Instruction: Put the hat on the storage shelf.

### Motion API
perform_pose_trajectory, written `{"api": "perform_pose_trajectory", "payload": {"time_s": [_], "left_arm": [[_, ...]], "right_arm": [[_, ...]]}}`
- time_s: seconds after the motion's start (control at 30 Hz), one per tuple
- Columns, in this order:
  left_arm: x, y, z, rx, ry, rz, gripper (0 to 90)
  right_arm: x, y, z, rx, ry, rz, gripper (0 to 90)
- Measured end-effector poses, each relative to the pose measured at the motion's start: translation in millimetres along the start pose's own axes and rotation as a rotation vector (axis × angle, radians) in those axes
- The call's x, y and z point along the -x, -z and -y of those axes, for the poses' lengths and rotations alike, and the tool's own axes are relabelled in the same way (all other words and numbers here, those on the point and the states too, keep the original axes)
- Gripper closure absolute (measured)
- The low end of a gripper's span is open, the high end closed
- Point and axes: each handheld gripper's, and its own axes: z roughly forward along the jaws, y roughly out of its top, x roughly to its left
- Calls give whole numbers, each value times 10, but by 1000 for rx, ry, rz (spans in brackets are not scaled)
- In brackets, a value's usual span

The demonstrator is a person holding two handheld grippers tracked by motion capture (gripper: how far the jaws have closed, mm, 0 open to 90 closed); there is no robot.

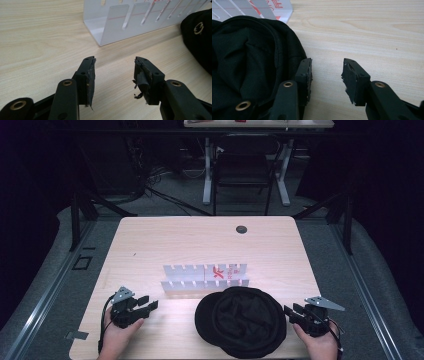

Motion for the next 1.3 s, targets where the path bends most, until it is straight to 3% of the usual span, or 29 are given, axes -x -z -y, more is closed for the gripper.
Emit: {"api": "perform_pose_trajectory", "payload": {"time_s": [0.23,0.47,0.83,0.93,1.3], "left_arm": [[39,2,-7,7,-12,20,518],[78,-17,-10,-2,-17,-22,517],[108,-17,-7,4,-24,-10,506],[115,-21,-7,-2,-29,-7,506],[149,-39,3,-15,-42,-11,506]], "right_arm": [[33,19,-5,-9,-17,-8,619],[6,100,-80,-25,-41,8,602],[-69,229,-286,-68,-89,0,615],[-86,242,-316,-93,-97,-11,640],[-125,184,-341,-261,-93,-47,676]]}}
